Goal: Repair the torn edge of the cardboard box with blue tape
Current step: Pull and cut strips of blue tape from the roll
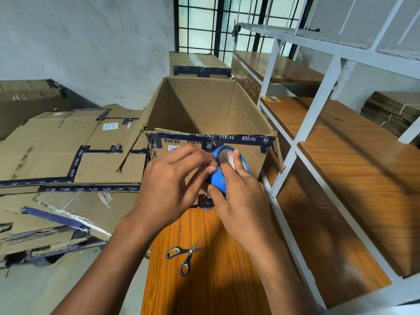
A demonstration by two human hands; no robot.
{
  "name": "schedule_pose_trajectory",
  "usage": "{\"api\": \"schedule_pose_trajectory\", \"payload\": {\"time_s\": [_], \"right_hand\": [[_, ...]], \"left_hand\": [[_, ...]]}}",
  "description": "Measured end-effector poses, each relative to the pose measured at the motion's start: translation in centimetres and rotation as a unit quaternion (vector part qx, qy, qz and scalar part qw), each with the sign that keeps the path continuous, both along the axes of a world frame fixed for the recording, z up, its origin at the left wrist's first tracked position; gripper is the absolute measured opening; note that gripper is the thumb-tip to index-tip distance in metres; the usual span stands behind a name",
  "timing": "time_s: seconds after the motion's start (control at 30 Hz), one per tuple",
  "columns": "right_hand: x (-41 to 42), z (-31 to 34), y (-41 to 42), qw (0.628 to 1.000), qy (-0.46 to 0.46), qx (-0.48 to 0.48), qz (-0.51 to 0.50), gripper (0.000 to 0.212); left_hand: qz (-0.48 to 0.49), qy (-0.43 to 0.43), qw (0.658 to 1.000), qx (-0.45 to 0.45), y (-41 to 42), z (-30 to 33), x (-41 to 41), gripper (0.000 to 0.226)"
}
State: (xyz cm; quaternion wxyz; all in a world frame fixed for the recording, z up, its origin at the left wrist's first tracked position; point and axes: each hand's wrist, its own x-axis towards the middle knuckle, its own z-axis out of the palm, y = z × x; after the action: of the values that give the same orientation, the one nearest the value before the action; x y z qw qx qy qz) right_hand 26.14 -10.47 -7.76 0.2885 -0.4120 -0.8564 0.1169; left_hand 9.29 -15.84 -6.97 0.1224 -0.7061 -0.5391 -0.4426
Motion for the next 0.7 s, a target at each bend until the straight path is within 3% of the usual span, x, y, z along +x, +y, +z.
{"api": "schedule_pose_trajectory", "payload": {"time_s": [0.23, 0.7], "right_hand": [[0.3, 0.2, 0.5, 0.999, -0.035, -0.004, 0.032, 0.060], [0.7, -1.2, 1.5, 0.992, -0.052, -0.060, 0.095, 0.041]], "left_hand": [[0.031, 0.120, 0.992, -0.016, 0.6, -0.1, -0.2, 0.032], [-0.039, 0.079, 0.993, -0.077, 1.2, -2.3, -1.0, 0.025]]}}
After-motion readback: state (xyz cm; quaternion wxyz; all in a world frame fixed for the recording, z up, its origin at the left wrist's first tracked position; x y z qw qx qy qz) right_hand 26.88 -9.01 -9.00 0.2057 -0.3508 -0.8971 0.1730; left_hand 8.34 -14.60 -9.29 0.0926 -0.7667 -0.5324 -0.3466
